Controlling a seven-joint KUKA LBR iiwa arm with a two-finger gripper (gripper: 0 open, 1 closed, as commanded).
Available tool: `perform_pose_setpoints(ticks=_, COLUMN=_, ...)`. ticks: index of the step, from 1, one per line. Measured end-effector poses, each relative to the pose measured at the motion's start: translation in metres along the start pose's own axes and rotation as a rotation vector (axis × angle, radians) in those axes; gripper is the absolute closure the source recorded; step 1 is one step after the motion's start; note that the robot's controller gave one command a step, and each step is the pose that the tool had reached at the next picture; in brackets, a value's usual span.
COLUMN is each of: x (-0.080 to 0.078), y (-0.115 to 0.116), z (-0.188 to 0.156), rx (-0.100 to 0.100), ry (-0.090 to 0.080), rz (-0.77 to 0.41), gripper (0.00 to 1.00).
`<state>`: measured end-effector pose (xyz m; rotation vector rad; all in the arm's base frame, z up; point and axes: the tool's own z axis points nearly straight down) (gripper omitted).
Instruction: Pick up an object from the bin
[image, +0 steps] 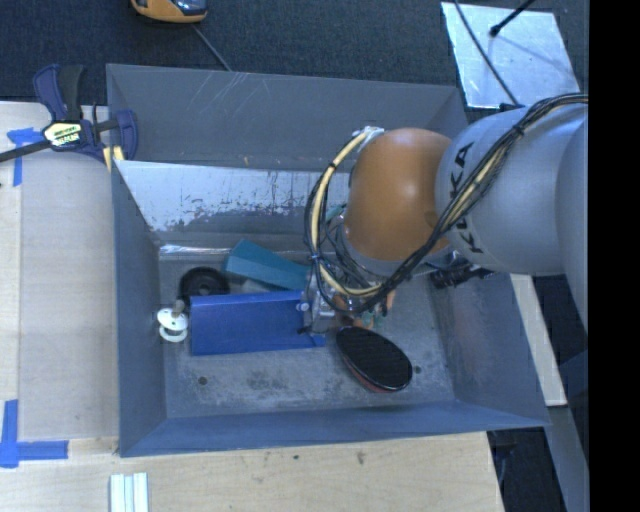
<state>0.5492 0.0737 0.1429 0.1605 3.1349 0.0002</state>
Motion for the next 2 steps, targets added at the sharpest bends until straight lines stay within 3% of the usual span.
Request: perform_pose_setpoints(ticks=2, x=0.014, y=-0.001, z=-0.092, rx=0.001, ry=0.003, rz=-0.017, gripper=1.00)
